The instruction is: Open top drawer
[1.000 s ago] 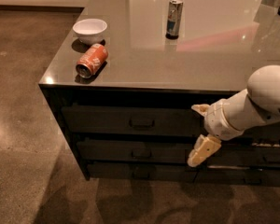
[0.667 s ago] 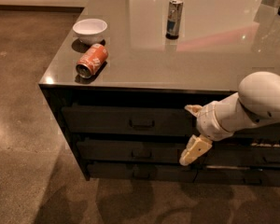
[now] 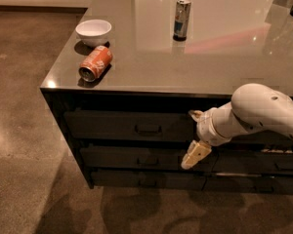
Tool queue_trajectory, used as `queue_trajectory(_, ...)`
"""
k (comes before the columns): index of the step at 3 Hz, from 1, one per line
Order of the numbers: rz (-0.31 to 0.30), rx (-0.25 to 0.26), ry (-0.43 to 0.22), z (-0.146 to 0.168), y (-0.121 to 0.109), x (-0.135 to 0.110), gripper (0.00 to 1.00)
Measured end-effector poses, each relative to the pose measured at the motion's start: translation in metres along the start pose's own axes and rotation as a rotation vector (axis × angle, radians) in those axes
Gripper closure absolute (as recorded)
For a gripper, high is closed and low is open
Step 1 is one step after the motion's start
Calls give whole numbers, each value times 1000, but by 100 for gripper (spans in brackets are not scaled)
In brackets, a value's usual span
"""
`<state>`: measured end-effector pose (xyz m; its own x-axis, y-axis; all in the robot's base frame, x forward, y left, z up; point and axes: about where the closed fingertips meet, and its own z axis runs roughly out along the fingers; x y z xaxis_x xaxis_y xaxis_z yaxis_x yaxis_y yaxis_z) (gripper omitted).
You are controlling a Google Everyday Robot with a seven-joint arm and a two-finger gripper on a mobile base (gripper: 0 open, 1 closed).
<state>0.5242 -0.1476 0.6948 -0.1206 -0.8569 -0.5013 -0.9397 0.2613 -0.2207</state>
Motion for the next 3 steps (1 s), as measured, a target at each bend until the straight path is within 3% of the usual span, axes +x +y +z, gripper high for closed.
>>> queue_trajectory(1,8,21,-7,3,-5,1,0)
queue_trajectory(3,3,94,40,15,-38,31,0)
